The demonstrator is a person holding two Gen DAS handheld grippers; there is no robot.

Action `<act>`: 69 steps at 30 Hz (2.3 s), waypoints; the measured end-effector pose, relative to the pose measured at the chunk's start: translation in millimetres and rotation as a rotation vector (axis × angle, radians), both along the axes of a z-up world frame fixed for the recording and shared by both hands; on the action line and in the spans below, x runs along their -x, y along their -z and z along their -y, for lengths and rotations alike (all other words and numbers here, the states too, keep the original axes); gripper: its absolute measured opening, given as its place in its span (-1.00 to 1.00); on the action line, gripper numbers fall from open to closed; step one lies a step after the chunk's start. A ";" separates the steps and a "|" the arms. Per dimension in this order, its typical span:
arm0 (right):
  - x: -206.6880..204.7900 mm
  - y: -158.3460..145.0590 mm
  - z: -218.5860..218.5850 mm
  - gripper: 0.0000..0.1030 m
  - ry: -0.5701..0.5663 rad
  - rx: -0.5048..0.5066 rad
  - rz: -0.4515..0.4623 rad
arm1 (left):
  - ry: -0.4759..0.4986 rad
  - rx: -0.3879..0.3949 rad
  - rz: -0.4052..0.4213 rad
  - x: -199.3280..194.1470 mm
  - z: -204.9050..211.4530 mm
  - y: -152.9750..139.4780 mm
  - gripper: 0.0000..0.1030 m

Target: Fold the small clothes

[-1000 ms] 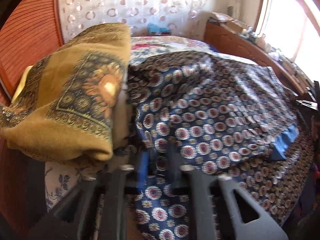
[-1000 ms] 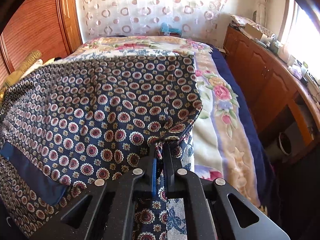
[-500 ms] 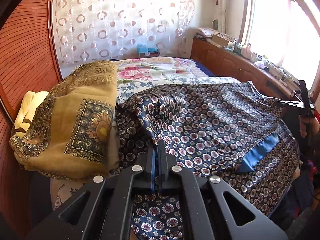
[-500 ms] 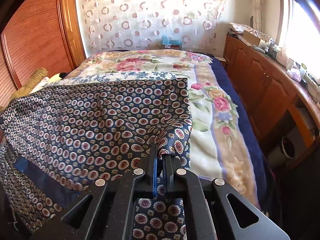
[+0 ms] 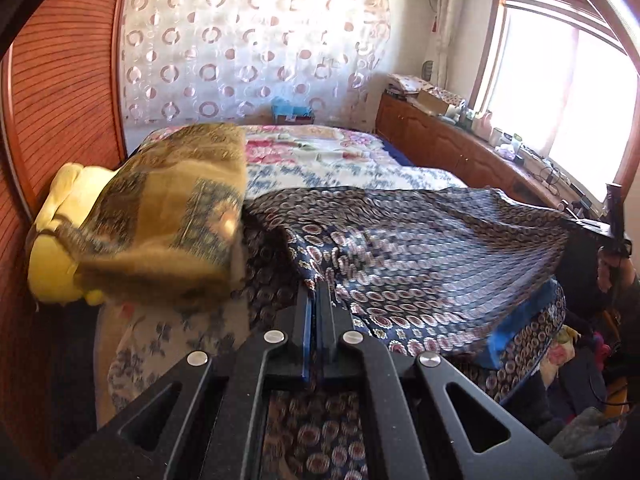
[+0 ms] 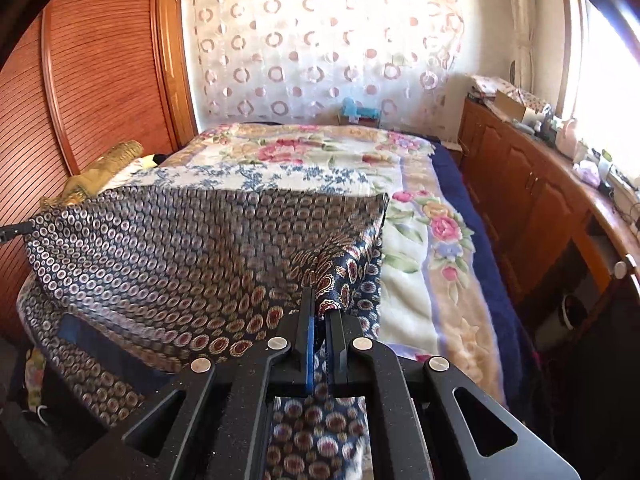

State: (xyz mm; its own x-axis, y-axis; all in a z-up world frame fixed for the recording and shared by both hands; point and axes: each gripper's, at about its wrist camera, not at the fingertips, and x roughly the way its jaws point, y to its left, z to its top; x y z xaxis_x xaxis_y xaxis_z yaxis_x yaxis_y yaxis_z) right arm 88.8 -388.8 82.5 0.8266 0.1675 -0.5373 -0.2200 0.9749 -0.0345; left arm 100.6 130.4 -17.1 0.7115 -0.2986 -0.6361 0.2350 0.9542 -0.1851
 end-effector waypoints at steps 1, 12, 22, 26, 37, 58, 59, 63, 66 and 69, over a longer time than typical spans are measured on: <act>8.3 -0.2 0.7 -0.93 -0.001 0.005 -0.002 | -0.004 0.000 -0.007 2.5 -1.5 3.3 -0.96; 37.8 66.7 3.9 -0.93 -0.012 0.019 -0.171 | -0.069 0.008 -0.125 7.7 -18.5 60.9 -0.95; 49.2 75.1 -0.5 -0.93 0.000 0.011 -0.159 | -0.088 0.011 -0.094 13.1 -10.2 62.2 -0.95; 42.1 64.3 -1.2 -0.93 -0.019 0.004 -0.147 | -0.081 0.008 -0.058 22.4 -8.6 52.6 -0.94; 63.2 40.8 -1.4 -0.32 -0.008 0.048 -0.048 | -0.073 0.026 -0.049 23.9 -8.6 42.1 0.32; 22.3 89.6 -115.6 0.11 -0.215 -0.028 -0.046 | -0.143 0.019 -0.117 0.7 -2.8 66.8 0.33; 19.9 93.2 -122.0 0.11 -0.221 -0.017 -0.047 | -0.142 0.021 -0.119 -0.2 -2.1 68.0 0.33; 5.7 106.4 -140.2 0.11 -0.256 0.006 -0.077 | -0.136 0.018 -0.124 -2.1 2.8 72.0 0.29; -3.6 114.4 -153.0 0.11 -0.269 0.041 -0.086 | -0.130 0.015 -0.133 -2.2 5.0 76.5 0.21; -13.8 123.9 -161.1 0.13 -0.272 0.068 -0.101 | -0.139 0.018 -0.147 -2.0 4.0 81.4 0.19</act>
